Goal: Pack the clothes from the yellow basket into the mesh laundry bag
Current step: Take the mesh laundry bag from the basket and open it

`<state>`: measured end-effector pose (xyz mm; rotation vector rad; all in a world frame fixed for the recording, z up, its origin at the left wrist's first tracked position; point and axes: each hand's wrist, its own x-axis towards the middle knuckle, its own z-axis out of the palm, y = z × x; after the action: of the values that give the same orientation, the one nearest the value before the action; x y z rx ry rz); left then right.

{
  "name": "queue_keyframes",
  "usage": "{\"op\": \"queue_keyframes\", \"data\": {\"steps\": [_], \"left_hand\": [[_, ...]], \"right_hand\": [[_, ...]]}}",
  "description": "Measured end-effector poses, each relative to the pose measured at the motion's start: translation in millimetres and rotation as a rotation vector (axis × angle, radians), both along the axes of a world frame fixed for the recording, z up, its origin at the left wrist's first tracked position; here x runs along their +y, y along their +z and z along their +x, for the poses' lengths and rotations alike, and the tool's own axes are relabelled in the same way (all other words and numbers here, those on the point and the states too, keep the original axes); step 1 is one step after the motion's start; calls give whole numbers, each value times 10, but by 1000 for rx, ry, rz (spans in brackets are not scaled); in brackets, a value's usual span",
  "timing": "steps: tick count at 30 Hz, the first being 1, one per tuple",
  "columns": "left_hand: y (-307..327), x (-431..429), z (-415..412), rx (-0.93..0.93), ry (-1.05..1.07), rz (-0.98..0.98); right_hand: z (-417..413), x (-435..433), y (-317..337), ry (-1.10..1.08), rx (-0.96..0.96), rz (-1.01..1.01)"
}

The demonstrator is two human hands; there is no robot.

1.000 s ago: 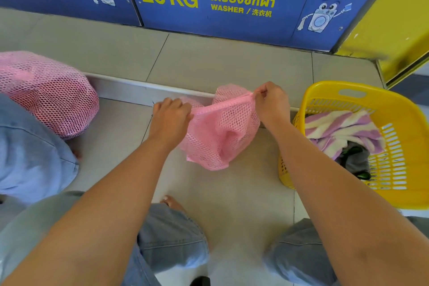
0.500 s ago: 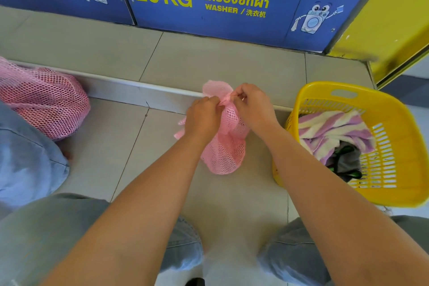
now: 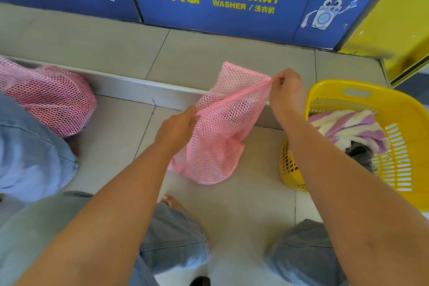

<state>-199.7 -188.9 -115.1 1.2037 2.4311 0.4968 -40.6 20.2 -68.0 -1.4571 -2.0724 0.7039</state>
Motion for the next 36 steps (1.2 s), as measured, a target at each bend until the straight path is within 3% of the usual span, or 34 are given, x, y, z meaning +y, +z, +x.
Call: {"op": "queue_keyframes", "data": {"steps": [7,10,12,15,25,30,36], "left_hand": [[269,384,212,-811,270,339],[297,494,270,-1063,320,393],[301,537,288,-1167,303,393],[326,562,305,-1217,259,347],[326,591,299,-1248,295,266],[344,590,308,-1268,413,234],[370,576,312,-1213,616,-25]], "right_hand": [[-130,-247,-101,-22,-5,-263],[-169,-461,-134,96,-146,-448],[-181,-590,-125,171,-43,-645],[-159,-713,-87,199,123,-893],[-87,-663,-116,187,393,-968],[-87,-618,-157,116,392,-960],[-67,-555,-171,107,334,-876]]}}
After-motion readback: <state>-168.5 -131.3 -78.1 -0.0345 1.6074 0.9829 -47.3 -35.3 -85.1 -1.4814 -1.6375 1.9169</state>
